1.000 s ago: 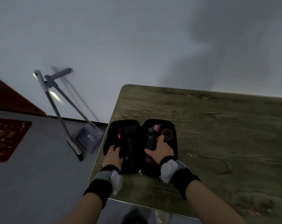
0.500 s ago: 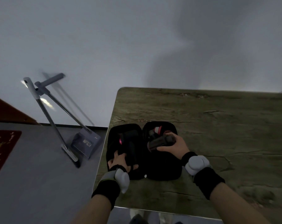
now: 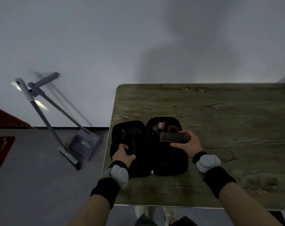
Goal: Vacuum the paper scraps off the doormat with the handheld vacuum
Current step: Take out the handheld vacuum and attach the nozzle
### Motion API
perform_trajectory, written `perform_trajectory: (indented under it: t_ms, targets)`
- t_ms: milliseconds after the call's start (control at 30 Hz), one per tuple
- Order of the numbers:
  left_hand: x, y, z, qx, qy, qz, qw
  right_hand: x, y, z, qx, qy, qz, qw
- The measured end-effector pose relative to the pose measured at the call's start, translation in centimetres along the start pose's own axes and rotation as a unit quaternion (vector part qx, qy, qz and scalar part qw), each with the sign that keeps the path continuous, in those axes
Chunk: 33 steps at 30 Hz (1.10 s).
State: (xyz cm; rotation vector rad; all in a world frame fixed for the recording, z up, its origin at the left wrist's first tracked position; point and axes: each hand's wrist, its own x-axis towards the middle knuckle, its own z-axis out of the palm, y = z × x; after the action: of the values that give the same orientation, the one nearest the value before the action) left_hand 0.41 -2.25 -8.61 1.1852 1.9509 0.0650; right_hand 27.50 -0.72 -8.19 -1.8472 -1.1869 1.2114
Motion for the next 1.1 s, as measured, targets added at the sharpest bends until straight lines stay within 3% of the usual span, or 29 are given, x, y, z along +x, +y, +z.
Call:
perform_trajectory:
  t_ms: [133, 267, 467, 833, 1100]
  targets:
    - [0.1, 0.9, -0.4, 0.096, -0.051, 0.012, 0.994, -0.1, 0.2, 0.1, 0.003, -0.001, 0.007, 1.0]
    - [0.4, 1.4, -0.6, 0.039, -0.059, -0.018, 0.997, -0.2, 0.1, 0.2, -0.001, -0.002, 0.006, 1.0]
    - [-0.1, 2.1, 1.7, 0.103, -0.016, -0.035, 0.994, -0.9, 0.1, 0.4, 0.01, 0.016, -0.014, 1.0]
    - [1.4, 2.5, 0.3, 0.101, -0.069, -0.059, 0.991, -0.5, 0.9, 0.3, -0.01, 0.012, -0.026, 1.0]
    - [2.2, 1.4, -0.1, 0.117, -0.055, -0.053, 0.99, -0.6, 1.0, 0.7, -0.029, 0.008, -0.034, 0.999]
